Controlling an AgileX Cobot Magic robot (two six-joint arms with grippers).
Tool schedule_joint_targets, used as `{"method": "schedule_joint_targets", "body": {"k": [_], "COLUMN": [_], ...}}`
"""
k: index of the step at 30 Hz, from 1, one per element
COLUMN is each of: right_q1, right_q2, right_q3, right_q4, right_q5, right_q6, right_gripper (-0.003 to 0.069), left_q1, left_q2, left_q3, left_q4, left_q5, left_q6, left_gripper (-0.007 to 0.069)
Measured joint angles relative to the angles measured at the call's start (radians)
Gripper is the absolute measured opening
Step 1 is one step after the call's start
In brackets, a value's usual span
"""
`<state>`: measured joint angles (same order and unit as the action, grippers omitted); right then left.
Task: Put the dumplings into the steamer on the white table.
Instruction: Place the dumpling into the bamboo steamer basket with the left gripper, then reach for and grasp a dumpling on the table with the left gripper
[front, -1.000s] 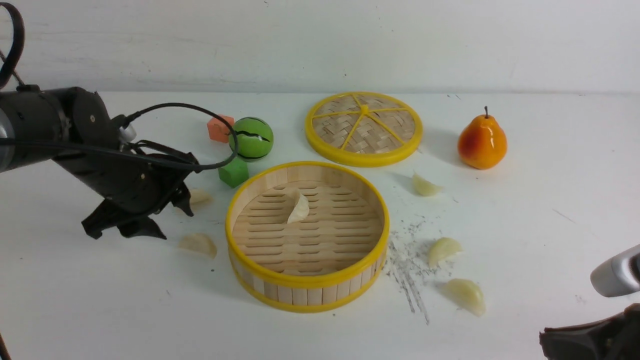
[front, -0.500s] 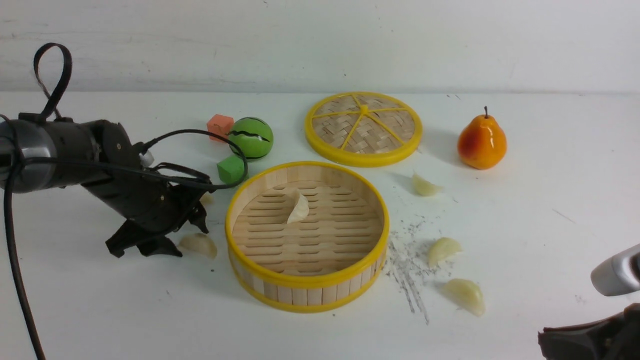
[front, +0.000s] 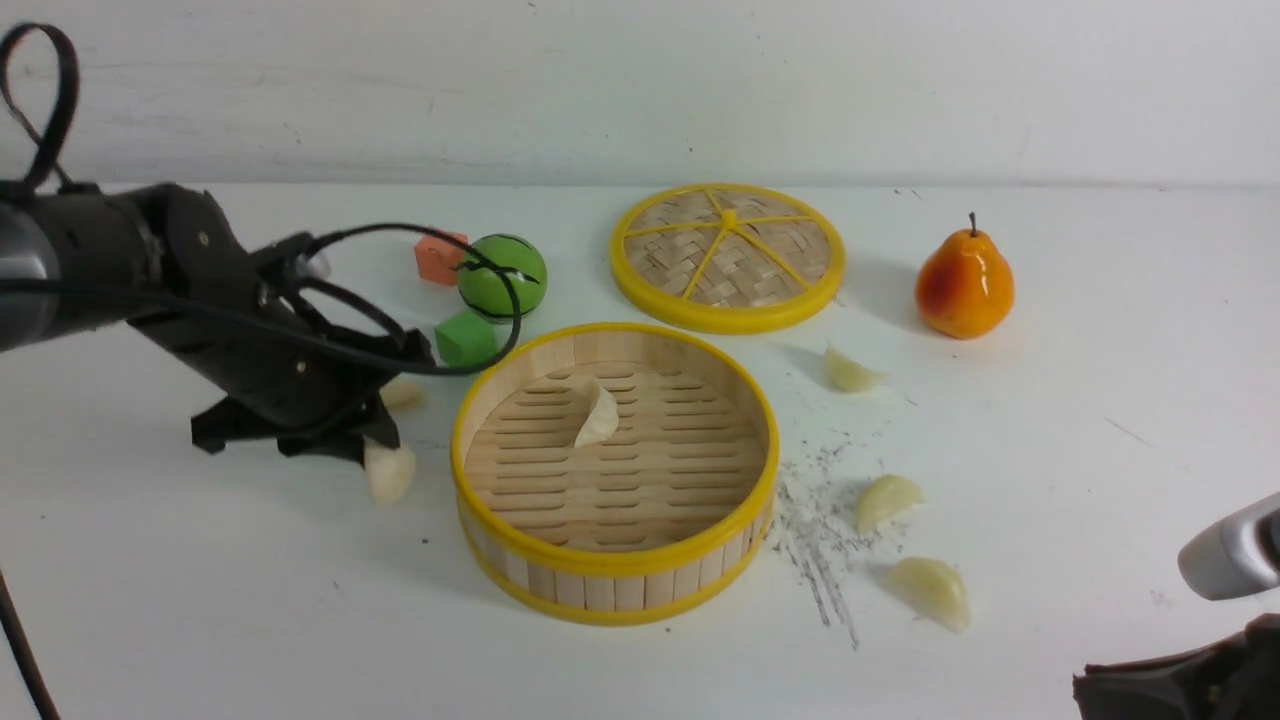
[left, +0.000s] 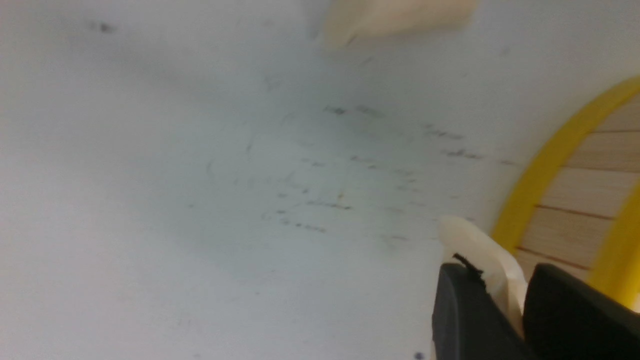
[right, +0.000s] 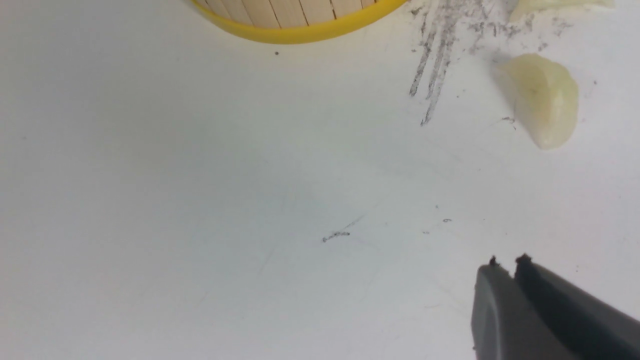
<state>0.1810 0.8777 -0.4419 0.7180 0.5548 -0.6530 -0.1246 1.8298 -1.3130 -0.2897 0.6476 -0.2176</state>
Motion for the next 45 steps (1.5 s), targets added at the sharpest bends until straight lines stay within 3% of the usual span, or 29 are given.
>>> {"method": "schedule_joint_targets", "body": {"k": [6, 11, 16, 24, 30, 34, 39, 45], "right_q1": [0.0, 0.0, 0.0, 0.0, 0.0, 0.0, 0.0, 0.0], "right_q2": [0.0, 0.0, 0.0, 0.0, 0.0, 0.0, 0.0, 0.0], "right_q3": [0.0, 0.0, 0.0, 0.0, 0.0, 0.0, 0.0, 0.0], "right_q4": [0.0, 0.0, 0.0, -0.005, -0.012, -0.013, -0.015, -0.015], "right_q5": [-0.001, -0.01, -0.009, 0.006, 0.006, 0.004, 0.004, 0.004], "right_q6": [0.0, 0.0, 0.0, 0.0, -0.001, -0.001, -0.001, -0.001], "right_gripper": [0.0053, 0.0059, 0.0062, 0.0065, 0.0065, 0.0068, 0.0072, 0.0074], "left_q1": [-0.018, -0.124, -0.212, -0.221, -0.221, -0.221, -0.214, -0.125], "left_q2": [-0.043, 0.015, 0.182, 0.276, 0.277, 0.249, 0.192, 0.255], "left_q3": [-0.16, -0.244, -0.323, -0.373, -0.41, -0.483, -0.532, -0.533], "left_q4": [-0.065, -0.069, 0.046, 0.105, 0.112, 0.196, 0.375, 0.423], "left_q5": [0.116, 0.106, 0.104, 0.077, 0.104, 0.175, 0.315, 0.358], "left_q6": [0.067, 0.09, 0.093, 0.056, 0.059, 0.064, 0.184, 0.29], "left_gripper": [0.0146, 0.0143, 0.0143, 0.0134, 0.0277, 0.0375, 0.0395, 0.0378]}}
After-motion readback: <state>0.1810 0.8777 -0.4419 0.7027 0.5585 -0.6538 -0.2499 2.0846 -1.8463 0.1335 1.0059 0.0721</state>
